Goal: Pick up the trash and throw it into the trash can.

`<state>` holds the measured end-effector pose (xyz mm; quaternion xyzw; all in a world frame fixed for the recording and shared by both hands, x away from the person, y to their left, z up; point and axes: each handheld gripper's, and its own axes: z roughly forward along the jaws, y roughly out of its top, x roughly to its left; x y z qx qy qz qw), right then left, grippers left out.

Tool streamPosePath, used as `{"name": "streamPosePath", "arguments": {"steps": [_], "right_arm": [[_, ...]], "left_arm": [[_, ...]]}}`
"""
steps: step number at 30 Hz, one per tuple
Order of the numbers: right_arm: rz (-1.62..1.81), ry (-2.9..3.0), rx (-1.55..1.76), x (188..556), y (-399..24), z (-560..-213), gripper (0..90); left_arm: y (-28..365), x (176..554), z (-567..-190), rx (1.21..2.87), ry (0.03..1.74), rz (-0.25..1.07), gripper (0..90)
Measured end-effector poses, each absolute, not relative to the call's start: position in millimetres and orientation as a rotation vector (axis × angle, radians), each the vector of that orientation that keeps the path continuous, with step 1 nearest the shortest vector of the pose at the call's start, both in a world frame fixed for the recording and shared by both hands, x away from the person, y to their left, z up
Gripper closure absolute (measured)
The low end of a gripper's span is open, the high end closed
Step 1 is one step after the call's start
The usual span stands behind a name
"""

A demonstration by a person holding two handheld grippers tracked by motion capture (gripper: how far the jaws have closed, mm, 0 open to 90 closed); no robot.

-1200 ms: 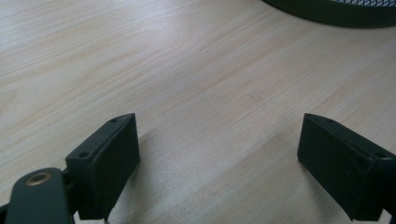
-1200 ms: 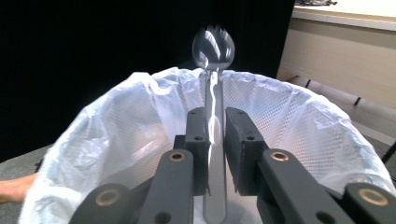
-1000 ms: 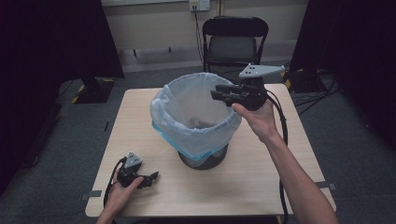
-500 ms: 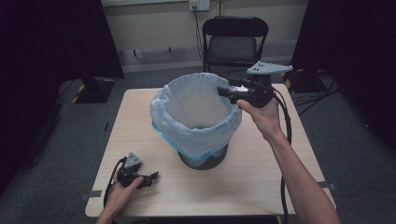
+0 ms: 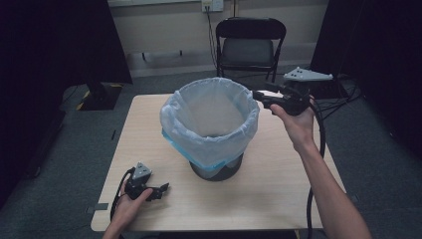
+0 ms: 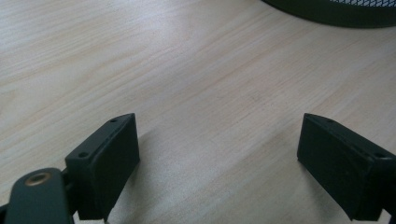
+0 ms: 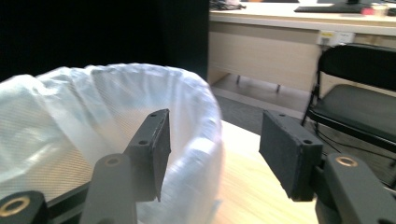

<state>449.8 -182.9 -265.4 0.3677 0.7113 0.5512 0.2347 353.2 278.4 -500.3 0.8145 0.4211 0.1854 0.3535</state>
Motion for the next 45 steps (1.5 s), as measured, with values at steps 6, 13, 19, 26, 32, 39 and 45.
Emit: {"name": "streamPosePath", "arguments": {"steps": [6, 13, 19, 26, 32, 39, 45], "right_arm": [[1.462, 1.925, 1.067, 445, -200, -277, 43.3], [1.413, 1.914, 1.122, 440, -212, -297, 41.3], [1.373, 1.940, 1.152, 433, -218, -314, 41.4], [1.316, 1.949, 1.169, 416, -226, -342, 36.7], [1.287, 1.977, 1.184, 407, -230, -362, 33.5], [1.277, 2.018, 1.230, 398, -234, -380, 30.2], [1.234, 2.037, 1.261, 392, -238, -405, 22.0]], "left_arm": [[278, 353, -500, 2.106, 1.089, 0.479, 12.2], [278, 353, -500, 2.106, 1.089, 0.479, 12.2], [279, 353, -500, 2.106, 1.087, 0.477, 12.2], [279, 354, -500, 2.105, 1.085, 0.473, 12.2], [279, 354, -500, 2.105, 1.085, 0.473, 12.2], [279, 354, -500, 2.105, 1.085, 0.473, 12.2], [279, 354, -500, 2.105, 1.085, 0.473, 12.2]]}}
